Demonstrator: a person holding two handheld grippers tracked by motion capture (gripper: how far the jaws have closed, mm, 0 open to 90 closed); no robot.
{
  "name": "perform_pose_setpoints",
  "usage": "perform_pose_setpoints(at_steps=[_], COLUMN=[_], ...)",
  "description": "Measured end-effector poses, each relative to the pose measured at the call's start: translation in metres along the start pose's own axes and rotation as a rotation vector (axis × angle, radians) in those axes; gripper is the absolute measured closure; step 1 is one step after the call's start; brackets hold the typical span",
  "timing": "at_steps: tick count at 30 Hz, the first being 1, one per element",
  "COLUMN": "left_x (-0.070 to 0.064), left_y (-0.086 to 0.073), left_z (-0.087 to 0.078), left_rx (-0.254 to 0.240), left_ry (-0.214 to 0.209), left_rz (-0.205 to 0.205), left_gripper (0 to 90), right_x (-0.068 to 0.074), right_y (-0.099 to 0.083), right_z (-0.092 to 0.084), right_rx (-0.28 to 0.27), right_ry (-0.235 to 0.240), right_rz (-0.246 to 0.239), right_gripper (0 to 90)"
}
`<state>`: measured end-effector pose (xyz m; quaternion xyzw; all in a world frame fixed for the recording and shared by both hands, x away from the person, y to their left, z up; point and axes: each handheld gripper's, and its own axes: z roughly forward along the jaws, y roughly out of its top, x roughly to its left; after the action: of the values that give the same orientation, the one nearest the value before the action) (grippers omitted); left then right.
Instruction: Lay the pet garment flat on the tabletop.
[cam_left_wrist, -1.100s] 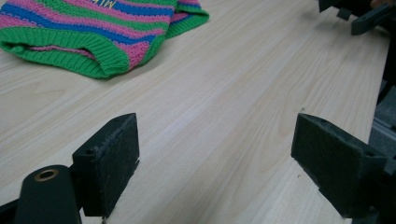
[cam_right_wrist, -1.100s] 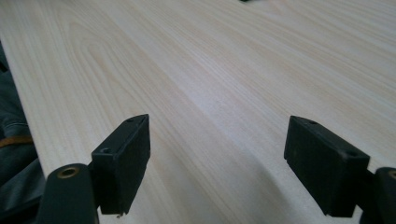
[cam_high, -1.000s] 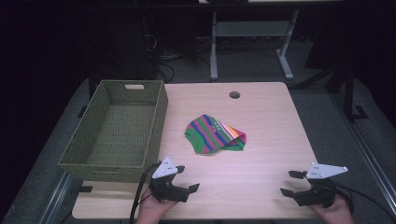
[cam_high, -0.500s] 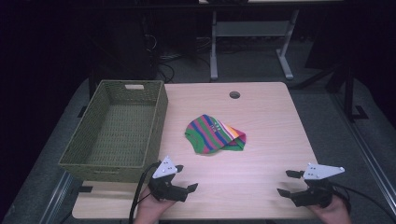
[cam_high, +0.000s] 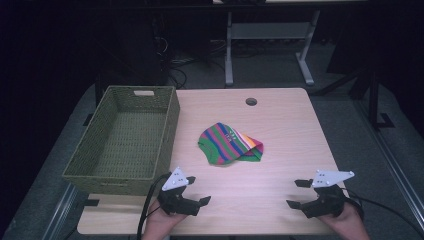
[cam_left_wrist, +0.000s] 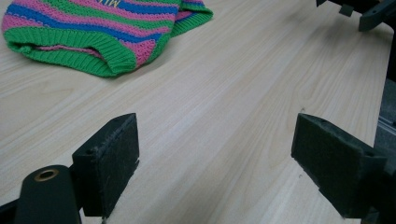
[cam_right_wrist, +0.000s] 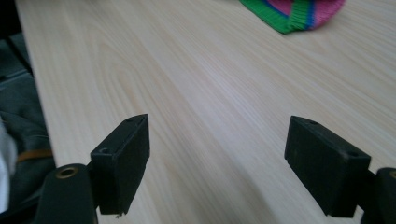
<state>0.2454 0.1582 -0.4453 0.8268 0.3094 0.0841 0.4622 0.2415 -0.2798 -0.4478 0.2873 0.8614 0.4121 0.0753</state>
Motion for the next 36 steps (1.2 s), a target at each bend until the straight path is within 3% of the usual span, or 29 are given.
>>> perform_pose_setpoints(at_steps=[4,15,21,31,36], left_x=[0.001,0.001,0.0,0.0,0.003], left_y=[-0.001,-0.001,0.0,0.0,-0.001], left_z=[0.0,0.0,0.0,0.0,0.001], left_rx=[-0.003,0.002,-0.004,0.003,0.002], left_ry=[-0.005,-0.005,-0.005,0.01,0.005], left_rz=[-0.01,-0.002,0.017,0.02,-0.003], left_gripper=[14.7,14.7,14.9,14.8,14.8], right_x=[0.0,-0.007,-0.011,-0.019,-0.026], right_y=[0.007,0.03,0.041,0.063,0.075], right_z=[0.005,0.013,0.017,0.013,0.011], right_rx=[0.01,0.072,0.099,0.094,0.102], right_ry=[0.035,0.037,0.06,0.106,0.115], right_rz=[-0.003,-0.016,-0.026,-0.049,-0.06], right_gripper=[21.8,23.4,24.0,23.9,23.9])
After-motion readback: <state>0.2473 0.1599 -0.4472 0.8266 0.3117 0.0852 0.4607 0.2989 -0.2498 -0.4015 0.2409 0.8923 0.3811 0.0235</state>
